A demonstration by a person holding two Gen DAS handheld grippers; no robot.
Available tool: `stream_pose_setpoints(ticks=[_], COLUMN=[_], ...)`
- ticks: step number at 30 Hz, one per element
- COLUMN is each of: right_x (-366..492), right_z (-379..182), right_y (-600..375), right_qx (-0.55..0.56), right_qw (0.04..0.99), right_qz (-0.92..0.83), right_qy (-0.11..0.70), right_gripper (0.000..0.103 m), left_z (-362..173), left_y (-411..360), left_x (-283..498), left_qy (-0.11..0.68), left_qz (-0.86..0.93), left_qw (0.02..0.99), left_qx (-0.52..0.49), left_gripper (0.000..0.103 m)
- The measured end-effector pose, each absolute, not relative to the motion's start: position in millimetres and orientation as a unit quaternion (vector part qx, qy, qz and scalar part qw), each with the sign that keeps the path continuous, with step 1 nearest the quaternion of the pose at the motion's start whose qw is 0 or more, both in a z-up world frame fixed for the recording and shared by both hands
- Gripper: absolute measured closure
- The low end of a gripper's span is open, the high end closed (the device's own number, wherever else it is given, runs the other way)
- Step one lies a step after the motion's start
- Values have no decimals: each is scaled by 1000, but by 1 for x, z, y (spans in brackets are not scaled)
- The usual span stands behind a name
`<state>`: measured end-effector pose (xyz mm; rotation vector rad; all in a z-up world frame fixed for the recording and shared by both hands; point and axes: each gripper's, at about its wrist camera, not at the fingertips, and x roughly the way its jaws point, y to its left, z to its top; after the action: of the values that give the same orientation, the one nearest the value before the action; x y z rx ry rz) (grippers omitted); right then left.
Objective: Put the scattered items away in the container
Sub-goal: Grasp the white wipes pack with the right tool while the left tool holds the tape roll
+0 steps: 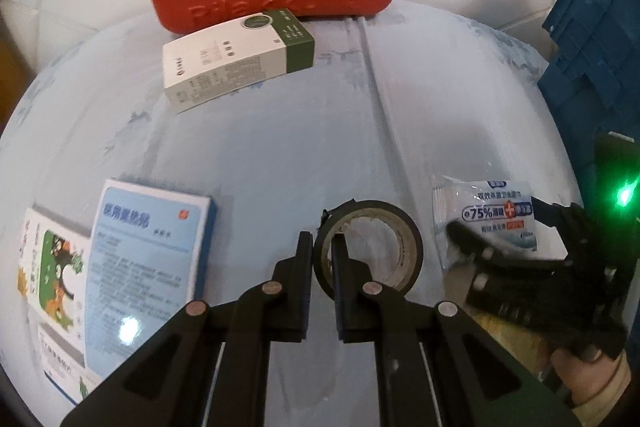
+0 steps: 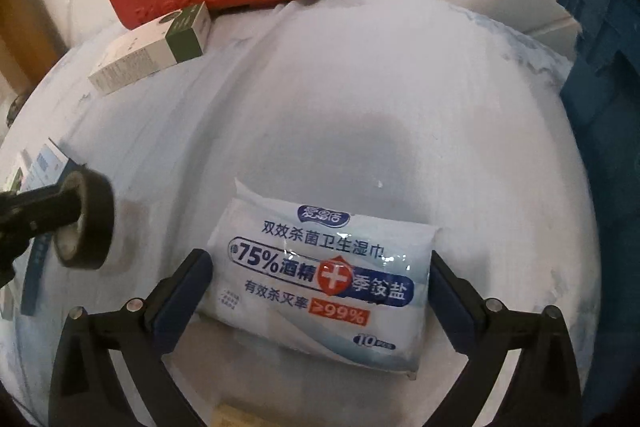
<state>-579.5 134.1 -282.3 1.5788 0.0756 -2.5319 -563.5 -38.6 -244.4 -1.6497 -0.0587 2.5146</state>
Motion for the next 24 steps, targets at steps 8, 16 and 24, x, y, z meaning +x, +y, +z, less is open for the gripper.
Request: stream_pose_setpoints(ticks=[8, 16, 24], right_x=[-556, -517, -526], right_z=[-248, -251, -253], right_y=[169, 168, 143], right_qx=[536, 575, 555], right_qw=[111, 153, 168], right_qz=[-835, -802, -814], right_qy=[-60, -53, 39], right_gripper=[71, 41, 12], left_z=[-228, -235, -250], left_y=[-39, -45, -41], left_x=[-547, -534, -520], left_qy=[-25, -26, -37], left_qz=[840, 833, 820], left_qw=[75, 67, 53], left_qx=[-537, -548, -568], left_gripper=[94, 94, 94])
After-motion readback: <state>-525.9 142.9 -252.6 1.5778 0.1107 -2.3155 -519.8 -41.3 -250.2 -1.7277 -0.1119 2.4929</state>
